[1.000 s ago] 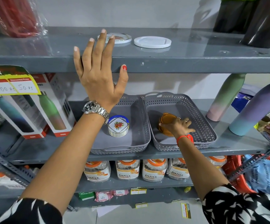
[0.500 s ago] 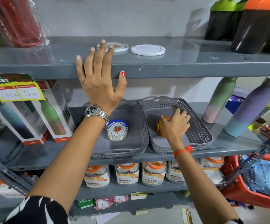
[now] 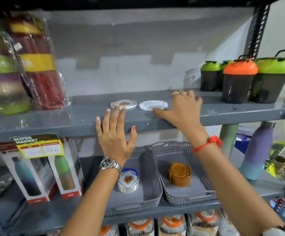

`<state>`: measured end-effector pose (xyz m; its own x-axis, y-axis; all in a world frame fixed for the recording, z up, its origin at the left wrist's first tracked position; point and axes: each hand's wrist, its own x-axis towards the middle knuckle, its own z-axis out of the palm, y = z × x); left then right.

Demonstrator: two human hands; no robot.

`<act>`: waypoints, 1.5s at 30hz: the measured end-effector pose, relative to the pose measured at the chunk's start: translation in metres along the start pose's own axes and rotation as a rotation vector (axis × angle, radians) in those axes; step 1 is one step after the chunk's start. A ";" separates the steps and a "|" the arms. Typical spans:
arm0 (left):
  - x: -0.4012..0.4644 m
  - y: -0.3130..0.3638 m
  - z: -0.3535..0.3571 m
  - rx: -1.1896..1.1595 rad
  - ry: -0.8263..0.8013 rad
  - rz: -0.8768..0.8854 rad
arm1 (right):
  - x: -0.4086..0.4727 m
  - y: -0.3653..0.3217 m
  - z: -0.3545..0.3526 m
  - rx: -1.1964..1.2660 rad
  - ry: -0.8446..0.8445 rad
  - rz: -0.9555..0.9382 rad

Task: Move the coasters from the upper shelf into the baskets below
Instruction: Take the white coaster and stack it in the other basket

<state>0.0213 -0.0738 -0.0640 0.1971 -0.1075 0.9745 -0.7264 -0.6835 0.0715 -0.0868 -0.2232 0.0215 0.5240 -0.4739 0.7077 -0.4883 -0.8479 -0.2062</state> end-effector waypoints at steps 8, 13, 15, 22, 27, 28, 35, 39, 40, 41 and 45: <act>0.000 0.002 -0.008 -0.008 -0.055 -0.006 | 0.051 -0.012 0.009 0.045 -0.539 0.016; 0.000 0.004 -0.012 -0.005 -0.086 -0.013 | 0.053 -0.011 0.012 0.126 -0.542 0.074; -0.001 0.004 -0.011 -0.007 -0.089 -0.014 | 0.048 -0.013 0.012 0.111 -0.438 0.060; -0.001 0.003 -0.009 0.000 -0.085 -0.011 | 0.015 -0.026 -0.001 0.117 0.096 -0.010; -0.001 0.002 -0.007 -0.032 -0.065 -0.020 | -0.015 -0.033 -0.020 0.293 0.441 -0.097; 0.000 0.003 -0.007 -0.039 -0.059 -0.020 | -0.020 -0.034 -0.023 0.352 0.488 -0.122; -0.001 0.001 -0.007 -0.049 -0.044 -0.004 | -0.044 -0.043 -0.036 0.599 0.704 -0.289; -0.003 0.003 -0.008 -0.063 -0.045 -0.011 | -0.050 -0.048 -0.039 0.643 0.763 -0.307; -0.003 0.003 -0.008 -0.069 -0.045 -0.014 | -0.051 -0.048 -0.039 0.669 0.752 -0.302; -0.003 0.003 -0.009 -0.074 -0.044 -0.014 | -0.053 -0.049 -0.040 0.716 0.725 -0.292; -0.003 0.003 -0.008 -0.092 -0.035 -0.015 | -0.060 -0.053 -0.047 1.210 0.426 -0.106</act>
<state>0.0133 -0.0700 -0.0646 0.2301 -0.1245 0.9652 -0.7806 -0.6159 0.1066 -0.1252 -0.1391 0.0219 0.1485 -0.4681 0.8711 0.6001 -0.6575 -0.4556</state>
